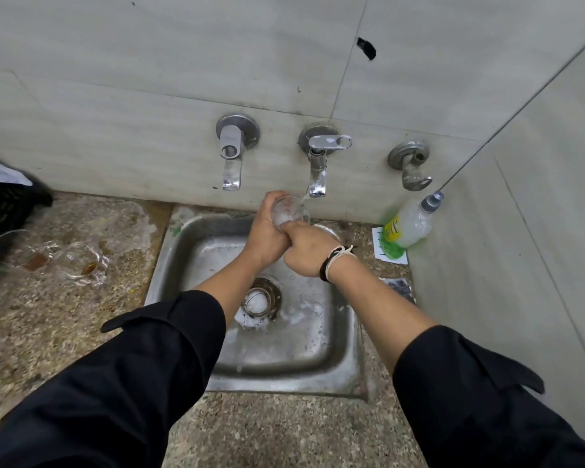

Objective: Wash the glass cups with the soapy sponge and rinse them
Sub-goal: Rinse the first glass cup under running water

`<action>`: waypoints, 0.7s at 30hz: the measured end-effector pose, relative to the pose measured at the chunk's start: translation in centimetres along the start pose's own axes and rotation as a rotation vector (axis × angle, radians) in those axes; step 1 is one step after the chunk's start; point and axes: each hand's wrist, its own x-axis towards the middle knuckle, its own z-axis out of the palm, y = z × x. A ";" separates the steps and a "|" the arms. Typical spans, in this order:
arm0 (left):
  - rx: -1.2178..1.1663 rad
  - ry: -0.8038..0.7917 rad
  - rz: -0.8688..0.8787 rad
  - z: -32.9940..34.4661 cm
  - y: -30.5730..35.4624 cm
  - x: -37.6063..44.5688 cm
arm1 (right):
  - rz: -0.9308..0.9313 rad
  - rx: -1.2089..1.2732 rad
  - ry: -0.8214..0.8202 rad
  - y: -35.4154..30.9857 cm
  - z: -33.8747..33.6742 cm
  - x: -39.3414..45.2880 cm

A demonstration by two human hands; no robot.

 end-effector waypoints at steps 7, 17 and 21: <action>-0.073 0.016 -0.073 0.4 0.7 0.1 | 0.036 0.032 -0.010 -0.8 -0.1 0.1; -0.103 0.038 -0.096 0.9 1.0 0.3 | 0.079 0.111 -0.020 -1.5 -0.9 0.2; -0.021 0.078 -0.072 0.8 1.1 -0.1 | 0.044 0.141 -0.011 -1.5 -0.8 -0.4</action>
